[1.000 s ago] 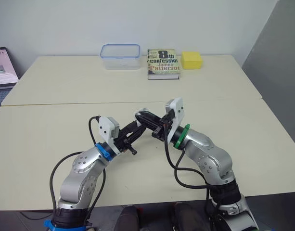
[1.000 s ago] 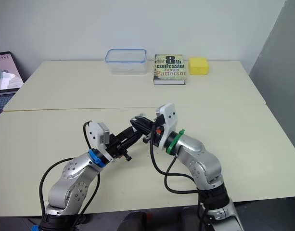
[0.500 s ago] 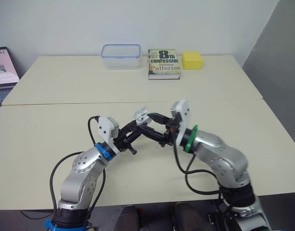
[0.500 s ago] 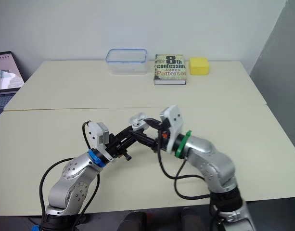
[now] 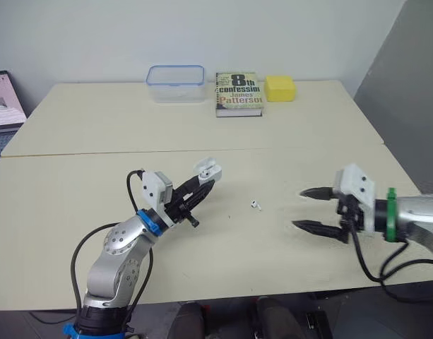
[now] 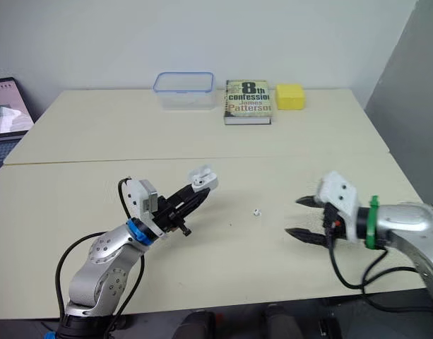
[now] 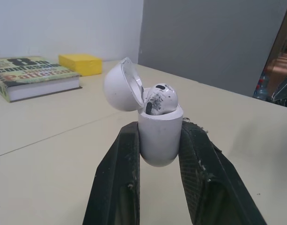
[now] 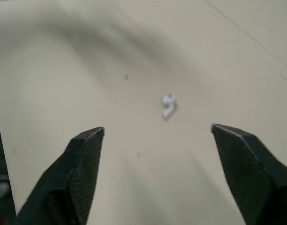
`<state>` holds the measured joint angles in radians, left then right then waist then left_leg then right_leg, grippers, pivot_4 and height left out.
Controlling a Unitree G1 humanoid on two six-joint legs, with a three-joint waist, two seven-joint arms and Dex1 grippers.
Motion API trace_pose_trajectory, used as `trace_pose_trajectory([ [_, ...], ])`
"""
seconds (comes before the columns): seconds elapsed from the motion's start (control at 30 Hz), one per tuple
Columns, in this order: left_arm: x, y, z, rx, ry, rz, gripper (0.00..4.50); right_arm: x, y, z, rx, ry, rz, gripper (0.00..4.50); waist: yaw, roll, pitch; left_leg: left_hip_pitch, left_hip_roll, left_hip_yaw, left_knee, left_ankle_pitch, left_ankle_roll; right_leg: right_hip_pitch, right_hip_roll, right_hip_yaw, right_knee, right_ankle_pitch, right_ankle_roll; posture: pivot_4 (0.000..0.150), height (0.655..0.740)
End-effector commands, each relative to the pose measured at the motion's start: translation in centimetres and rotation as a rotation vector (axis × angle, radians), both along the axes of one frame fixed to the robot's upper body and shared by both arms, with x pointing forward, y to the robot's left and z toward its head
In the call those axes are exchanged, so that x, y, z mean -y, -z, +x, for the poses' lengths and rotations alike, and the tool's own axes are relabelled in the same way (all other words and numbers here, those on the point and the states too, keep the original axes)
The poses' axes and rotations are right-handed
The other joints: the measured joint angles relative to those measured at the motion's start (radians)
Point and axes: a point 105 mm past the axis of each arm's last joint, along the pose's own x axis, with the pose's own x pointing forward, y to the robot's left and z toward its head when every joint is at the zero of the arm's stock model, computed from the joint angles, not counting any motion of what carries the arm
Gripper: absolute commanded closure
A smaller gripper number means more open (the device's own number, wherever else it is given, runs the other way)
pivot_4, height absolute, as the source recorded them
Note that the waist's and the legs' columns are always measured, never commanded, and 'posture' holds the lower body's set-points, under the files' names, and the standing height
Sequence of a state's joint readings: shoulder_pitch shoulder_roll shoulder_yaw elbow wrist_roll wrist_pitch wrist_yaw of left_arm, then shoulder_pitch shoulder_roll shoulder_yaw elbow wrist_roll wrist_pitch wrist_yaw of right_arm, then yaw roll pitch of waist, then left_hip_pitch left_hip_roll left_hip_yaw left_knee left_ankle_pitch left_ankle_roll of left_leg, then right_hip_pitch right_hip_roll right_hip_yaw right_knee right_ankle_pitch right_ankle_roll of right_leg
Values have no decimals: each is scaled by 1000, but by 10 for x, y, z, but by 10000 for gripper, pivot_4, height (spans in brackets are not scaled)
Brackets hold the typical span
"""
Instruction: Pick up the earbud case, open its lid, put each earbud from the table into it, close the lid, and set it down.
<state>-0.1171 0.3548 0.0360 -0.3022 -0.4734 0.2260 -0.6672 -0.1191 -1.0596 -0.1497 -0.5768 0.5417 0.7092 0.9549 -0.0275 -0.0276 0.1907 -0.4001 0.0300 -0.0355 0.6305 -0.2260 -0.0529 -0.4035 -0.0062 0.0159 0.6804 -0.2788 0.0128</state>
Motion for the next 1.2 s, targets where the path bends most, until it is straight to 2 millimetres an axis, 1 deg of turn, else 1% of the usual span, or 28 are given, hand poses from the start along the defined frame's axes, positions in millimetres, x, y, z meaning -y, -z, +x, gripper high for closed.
trace_pose_trajectory([
  [0.03,-6,-9,-2,60,-20,19,37155,27,-10,-1,60,14,-112,0,1,0,0,0,0,0,0,0,0,0,0,0,0,0,0,1500,7302],
  [0.1,-8,-9,-1,63,-25,26,37155,38,-10,-4,51,29,-143,0,1,0,0,0,0,2,0,0,0,0,0,1,0,0,0,1500,7302],
  [0.2,-9,-8,-2,63,-29,32,37155,46,-8,-8,41,25,-189,0,1,0,0,0,0,2,0,0,0,0,0,1,0,0,1,1500,7302],
  [0.27,-10,-7,-2,62,-33,36,37155,47,-7,-9,45,23,-196,0,1,0,0,0,0,2,0,0,0,0,0,1,0,0,1,1500,7302],
  [0.37,-13,-7,-1,64,-42,40,37155,41,-6,-7,61,27,-162,0,1,0,0,0,0,3,0,0,0,0,0,1,0,0,1,1500,7302],
  [0.43,-14,-6,-1,63,-46,43,37155,31,-3,-2,84,33,-113,0,0,0,0,0,0,3,1,0,0,0,0,2,0,0,1,1500,7302],
  [0.53,-15,-4,0,63,-50,47,37155,14,7,13,129,70,-41,0,-3,-1,0,1,0,3,1,0,0,0,0,2,0,1,1,1500,7302],
  [0.6,-15,-3,0,62,-51,49,37155,-2,14,25,163,109,20,0,-2,-1,0,1,0,3,0,0,0,0,0,2,0,1,1,1500,7302],
  [0.67,-15,-3,0,62,-52,49,37155,-21,21,35,184,110,69,0,-2,-1,0,0,0,3,0,0,0,0,0,2,0,1,1,1500,7302],
  [0.7,-15,-2,0,61,-53,50,37155,-27,25,40,190,129,83,0,-2,-1,0,0,0,3,1,0,0,0,0,2,0,1,1,1500,7302],
  [0.8,-13,-1,-1,59,-52,50,37155,-50,43,56,179,158,140,0,-1,-1,0,0,0,3,1,0,0,0,0,2,0,1,1,1500,7302],
  [0.9,-11,0,-2,58,-47,51,37155,-70,64,68,162,164,158,0,-1,-1,0,0,0,3,1,0,0,0,-1,2,0,1,1,1500,7302],
  [1.0,-11,0,-2,60,-42,56,37155,-83,78,77,145,180,181,0,-1,-1,0,1,0,3,1,0,0,0,-1,2,0,1,1,1500,7302],
  [1.13,-11,-2,-2,62,-43,61,37155,-92,86,86,123,214,214,0,-1,-1,-1,1,0,3,1,0,0,0,-1,2,1,1,1,1500,7302],
  [1.2,-11,-2,-2,63,-42,62,37155,-93,91,87,92,230,212,3645,-2,-1,-1,1,1,3,1,0,0,0,0,2,1,2,1,1500,7302],
])
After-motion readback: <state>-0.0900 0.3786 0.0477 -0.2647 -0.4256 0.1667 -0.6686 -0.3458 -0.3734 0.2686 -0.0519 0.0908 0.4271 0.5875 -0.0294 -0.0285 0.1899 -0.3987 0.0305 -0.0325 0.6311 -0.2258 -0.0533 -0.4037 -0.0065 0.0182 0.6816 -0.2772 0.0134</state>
